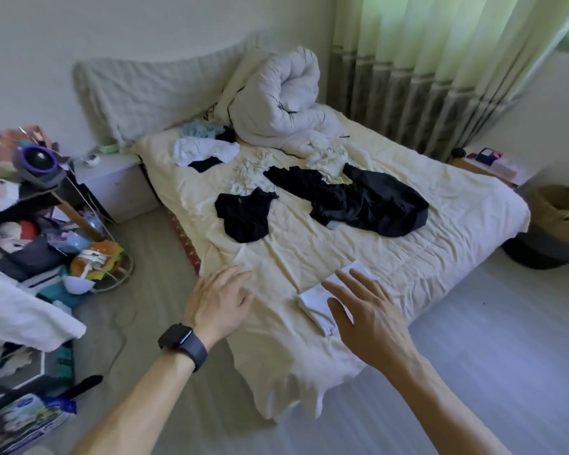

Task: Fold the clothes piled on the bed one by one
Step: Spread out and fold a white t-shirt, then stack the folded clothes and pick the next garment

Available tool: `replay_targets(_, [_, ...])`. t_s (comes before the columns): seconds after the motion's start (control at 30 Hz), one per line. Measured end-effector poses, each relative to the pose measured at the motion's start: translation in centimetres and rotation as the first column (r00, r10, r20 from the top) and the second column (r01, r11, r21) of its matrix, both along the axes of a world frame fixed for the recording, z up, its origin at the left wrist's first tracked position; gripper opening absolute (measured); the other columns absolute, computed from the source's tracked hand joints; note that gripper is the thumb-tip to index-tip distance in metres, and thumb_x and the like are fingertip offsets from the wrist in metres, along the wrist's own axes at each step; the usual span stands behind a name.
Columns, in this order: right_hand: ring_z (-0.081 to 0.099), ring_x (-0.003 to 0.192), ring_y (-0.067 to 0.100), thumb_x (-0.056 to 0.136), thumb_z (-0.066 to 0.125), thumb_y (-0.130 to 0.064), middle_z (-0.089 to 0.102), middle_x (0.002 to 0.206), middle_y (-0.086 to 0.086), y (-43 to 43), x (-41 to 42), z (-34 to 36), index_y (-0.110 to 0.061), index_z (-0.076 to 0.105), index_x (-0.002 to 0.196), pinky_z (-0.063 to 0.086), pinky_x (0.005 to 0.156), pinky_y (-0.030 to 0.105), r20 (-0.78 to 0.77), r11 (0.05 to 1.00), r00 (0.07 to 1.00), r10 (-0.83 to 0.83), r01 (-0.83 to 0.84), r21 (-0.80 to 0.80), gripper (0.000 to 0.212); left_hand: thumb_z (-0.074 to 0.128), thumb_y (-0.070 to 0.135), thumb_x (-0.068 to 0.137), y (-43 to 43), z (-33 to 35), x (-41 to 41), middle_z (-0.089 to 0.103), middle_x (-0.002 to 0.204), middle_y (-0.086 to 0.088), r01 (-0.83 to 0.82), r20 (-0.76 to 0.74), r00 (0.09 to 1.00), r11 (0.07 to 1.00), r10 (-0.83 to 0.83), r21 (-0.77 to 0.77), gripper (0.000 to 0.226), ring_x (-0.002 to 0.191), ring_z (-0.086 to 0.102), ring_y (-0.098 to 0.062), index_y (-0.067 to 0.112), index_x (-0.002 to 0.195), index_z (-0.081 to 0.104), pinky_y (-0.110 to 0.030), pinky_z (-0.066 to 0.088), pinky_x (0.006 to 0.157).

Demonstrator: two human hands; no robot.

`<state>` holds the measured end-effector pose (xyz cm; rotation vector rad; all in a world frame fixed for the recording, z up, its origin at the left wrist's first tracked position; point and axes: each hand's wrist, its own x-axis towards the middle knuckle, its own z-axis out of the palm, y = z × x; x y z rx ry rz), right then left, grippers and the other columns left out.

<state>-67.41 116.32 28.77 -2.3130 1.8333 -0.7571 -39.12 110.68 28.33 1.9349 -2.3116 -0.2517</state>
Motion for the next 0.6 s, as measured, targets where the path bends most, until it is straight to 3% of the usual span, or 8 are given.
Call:
replay_targets(0.13, [0.048,0.141,0.027,0.103,0.057,-0.030,0.059,0.146,0.000,-3.3,6.2,4.8,-0.028,0.067,0.134,0.042,0.112,0.050,0.013,0.993,0.996,0.089,-0.088,-0.076,0.032,0.048,0.048,0.099,-0.1,5.2,6.9,0.040,0.156,0.007,-0.086,-0.001,0.996,0.990,0.087,-0.109,0.048,0.146,0.031,-0.019,0.037,0.146,0.046,-0.049,0.022,0.119])
replay_targets(0.33, [0.041,0.146,0.023,0.105,0.052,-0.036,0.055,0.150,-0.002,-8.8,16.4,10.5,-0.029,0.063,0.140,0.036,0.117,0.045,-0.039,0.974,0.990,0.136,-0.140,-0.179,0.037,0.055,0.039,0.098,-2.3,12.1,18.2,0.039,0.157,0.003,-0.183,-0.113,0.980,0.958,0.161,-0.220,0.050,0.143,0.037,-0.020,0.034,0.147,0.047,-0.035,0.033,0.114])
replay_targets(0.5, [0.055,0.134,0.026,0.099,0.065,-0.026,0.067,0.134,-0.002,-13.3,25.8,12.9,-0.024,0.071,0.128,0.046,0.106,0.043,-0.035,0.950,0.994,0.108,-0.113,-0.293,0.030,0.047,0.047,0.100,-6.2,16.2,28.7,0.031,0.160,0.008,-0.175,-0.039,0.984,0.935,0.172,-0.308,0.052,0.145,0.034,-0.016,0.039,0.151,0.038,-0.034,0.033,0.115])
replay_targets(0.6, [0.058,0.130,0.025,0.096,0.071,-0.024,0.069,0.131,-0.002,-15.9,30.3,13.6,-0.024,0.073,0.124,0.042,0.106,0.036,-0.034,0.947,0.997,0.064,-0.072,-0.313,0.029,0.046,0.049,0.100,-8.8,17.3,33.7,0.031,0.161,0.010,-0.182,-0.065,0.983,0.930,0.170,-0.318,0.053,0.145,0.034,-0.016,0.040,0.151,0.037,-0.032,0.034,0.113])
